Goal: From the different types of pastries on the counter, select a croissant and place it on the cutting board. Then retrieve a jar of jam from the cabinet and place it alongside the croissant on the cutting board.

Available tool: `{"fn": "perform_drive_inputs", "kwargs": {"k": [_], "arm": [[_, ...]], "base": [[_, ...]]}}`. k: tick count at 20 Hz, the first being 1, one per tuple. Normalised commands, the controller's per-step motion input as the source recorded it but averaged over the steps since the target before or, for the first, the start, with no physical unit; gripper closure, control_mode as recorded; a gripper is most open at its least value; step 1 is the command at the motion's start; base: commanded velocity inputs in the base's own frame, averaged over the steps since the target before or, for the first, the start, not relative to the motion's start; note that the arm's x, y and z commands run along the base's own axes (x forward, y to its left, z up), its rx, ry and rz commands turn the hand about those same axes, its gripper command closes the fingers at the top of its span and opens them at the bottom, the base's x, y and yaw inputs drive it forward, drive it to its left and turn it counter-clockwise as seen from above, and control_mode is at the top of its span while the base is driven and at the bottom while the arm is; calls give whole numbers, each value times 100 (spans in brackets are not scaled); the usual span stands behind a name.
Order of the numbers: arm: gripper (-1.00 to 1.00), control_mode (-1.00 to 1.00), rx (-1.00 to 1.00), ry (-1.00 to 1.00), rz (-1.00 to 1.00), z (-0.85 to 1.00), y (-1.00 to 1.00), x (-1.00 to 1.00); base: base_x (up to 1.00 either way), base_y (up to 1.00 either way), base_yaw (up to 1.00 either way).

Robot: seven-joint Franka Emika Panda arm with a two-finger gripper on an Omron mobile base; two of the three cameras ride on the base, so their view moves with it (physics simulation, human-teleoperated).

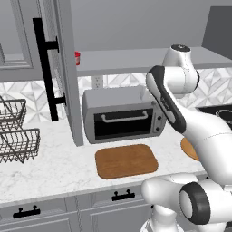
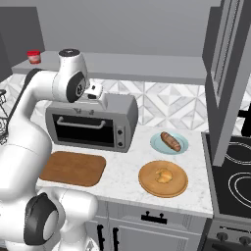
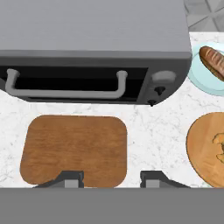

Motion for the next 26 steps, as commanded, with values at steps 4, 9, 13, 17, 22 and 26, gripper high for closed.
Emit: {"fn": "perform_drive_inputs", "kwargs": {"k": [4, 9, 13, 17, 22, 26], "arm": [[-100, -100, -2, 0, 0, -7, -2, 0], [-100, -100, -5, 1, 0, -10, -3, 0], [-100, -100, -1, 2, 0, -30, -53, 0], [-100, -100, -2, 5, 0, -40, -82, 0], [-100, -100, -7, 2, 0, -54, -80, 0], [-100, -100, -2, 6, 0, -63, -64, 0]], "base": [[0, 0, 0], [0, 0, 0], [0, 0, 0], [0, 0, 0], [0, 0, 0], [0, 0, 0]]}}
